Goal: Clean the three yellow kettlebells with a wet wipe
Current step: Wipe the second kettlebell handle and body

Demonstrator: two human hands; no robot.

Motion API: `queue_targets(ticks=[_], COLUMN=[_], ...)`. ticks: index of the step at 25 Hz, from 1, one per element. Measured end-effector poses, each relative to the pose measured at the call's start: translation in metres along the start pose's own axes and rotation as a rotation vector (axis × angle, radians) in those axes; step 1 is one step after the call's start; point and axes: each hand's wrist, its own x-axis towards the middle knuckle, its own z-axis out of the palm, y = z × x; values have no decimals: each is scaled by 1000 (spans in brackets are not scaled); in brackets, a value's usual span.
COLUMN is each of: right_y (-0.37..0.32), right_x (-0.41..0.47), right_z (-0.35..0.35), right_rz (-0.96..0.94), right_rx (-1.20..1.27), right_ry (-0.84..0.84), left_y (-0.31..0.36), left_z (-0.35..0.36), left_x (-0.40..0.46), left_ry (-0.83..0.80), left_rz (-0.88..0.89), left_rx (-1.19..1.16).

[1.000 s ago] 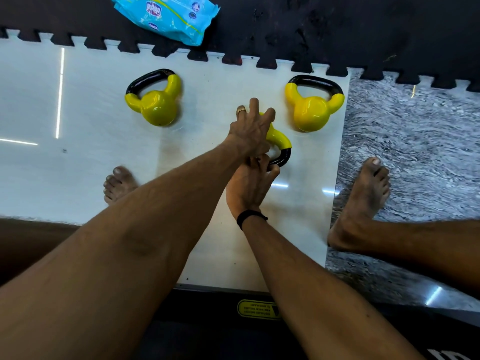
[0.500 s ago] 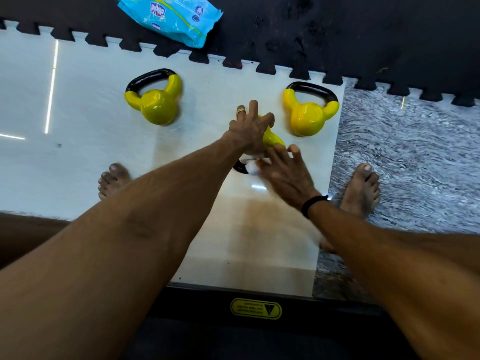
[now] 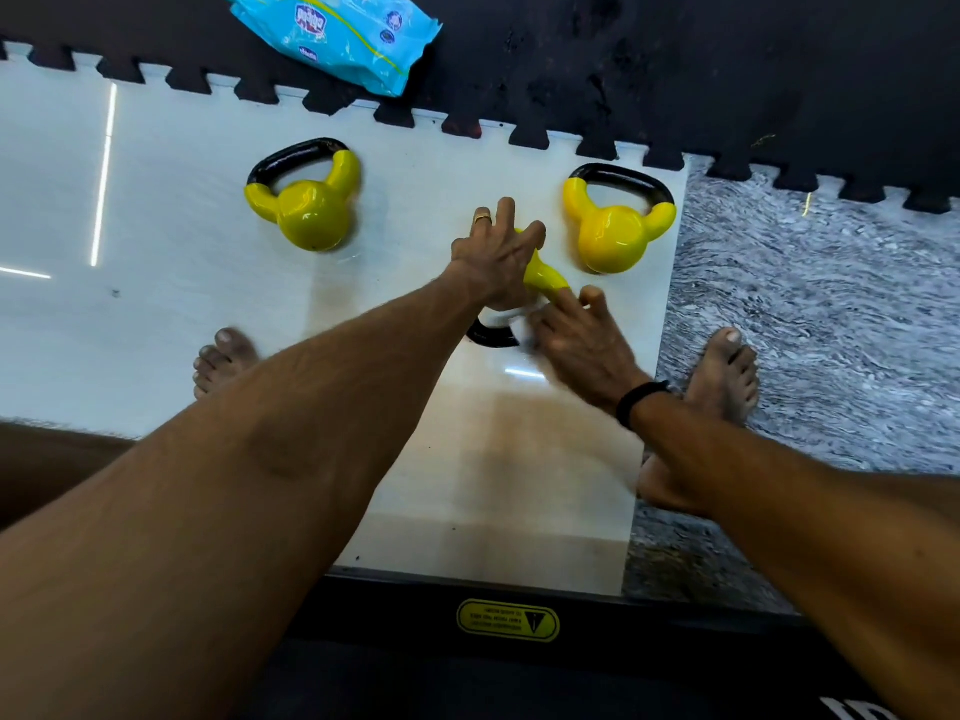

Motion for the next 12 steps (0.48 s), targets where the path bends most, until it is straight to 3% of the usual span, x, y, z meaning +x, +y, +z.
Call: queue_targets(ticks=[7,9,12], right_y=[-87,-79,-54], right_x=[52,45,11], right_z=[-21,-17,-7], right_rz=[600,588,356], right_rx=[190,193,206], right_ry=[-161,-156,-69], left_y=[1,1,1], left_z=[3,3,3], left_x=[4,5,7], left_ry=[14,5,-9], left_rz=[-17,-19,-35], left_rx=[15,14,-23])
